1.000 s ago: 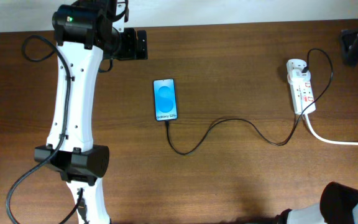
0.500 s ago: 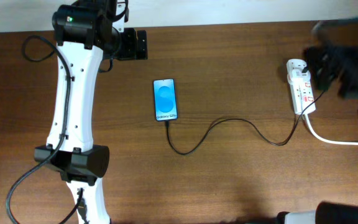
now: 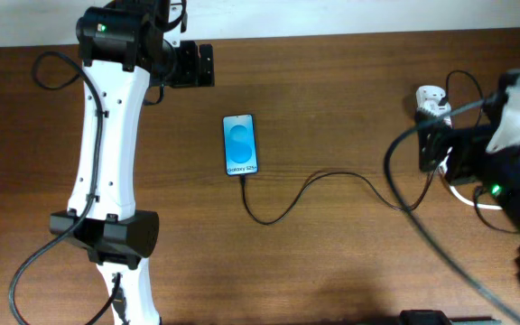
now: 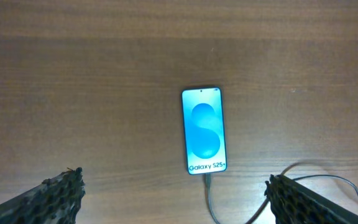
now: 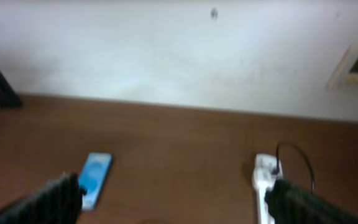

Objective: Plug charger to phone and switch on socket

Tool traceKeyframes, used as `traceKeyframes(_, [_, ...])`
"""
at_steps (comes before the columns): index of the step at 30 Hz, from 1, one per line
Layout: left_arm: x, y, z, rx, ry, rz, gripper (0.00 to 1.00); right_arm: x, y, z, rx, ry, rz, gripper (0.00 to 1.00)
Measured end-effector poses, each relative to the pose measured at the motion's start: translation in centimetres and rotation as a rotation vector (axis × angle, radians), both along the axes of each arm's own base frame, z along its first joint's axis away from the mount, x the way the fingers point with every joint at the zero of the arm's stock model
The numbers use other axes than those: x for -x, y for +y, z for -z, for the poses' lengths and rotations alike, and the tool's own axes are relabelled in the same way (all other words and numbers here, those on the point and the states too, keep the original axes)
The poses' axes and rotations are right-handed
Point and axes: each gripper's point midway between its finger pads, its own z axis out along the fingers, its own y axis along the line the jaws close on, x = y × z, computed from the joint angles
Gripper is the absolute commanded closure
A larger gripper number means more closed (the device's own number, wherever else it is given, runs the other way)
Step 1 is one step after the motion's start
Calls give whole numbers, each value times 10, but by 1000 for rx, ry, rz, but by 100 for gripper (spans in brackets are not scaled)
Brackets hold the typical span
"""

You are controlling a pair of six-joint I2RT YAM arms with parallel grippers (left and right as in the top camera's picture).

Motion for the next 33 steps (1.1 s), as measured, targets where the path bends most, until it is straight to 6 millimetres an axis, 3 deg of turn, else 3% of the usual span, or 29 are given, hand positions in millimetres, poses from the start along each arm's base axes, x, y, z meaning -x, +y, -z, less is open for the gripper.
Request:
traceKeyframes(5, [0,0,0,-1,1,1,1,1,7,42,10,-205,-17,2])
traceKeyframes(9, [0,0,0,0,2,0,1,14,15,88,10,-374,-27,2])
traceKeyframes(12, [0,0,0,0,0,1,1,20,13,105,8,-436,-16,2])
traceKeyframes(14, [0,0,0,0,1,0,0,27,10,129,7,-480,1,1])
traceKeyframes(20, [0,0,0,0,2,0,1,30,2,205,17,-426,46,2])
traceKeyframes(26, [0,0,0,0,1,0,1,29,-3,235,25,-387,74,1])
traceKeyframes(30, [0,0,0,0,1,0,1,29,-7,270,43,-258,95,1])
traceKeyframes(33, [0,0,0,-1,2,1,1,29,-8,275,47,-238,98,2])
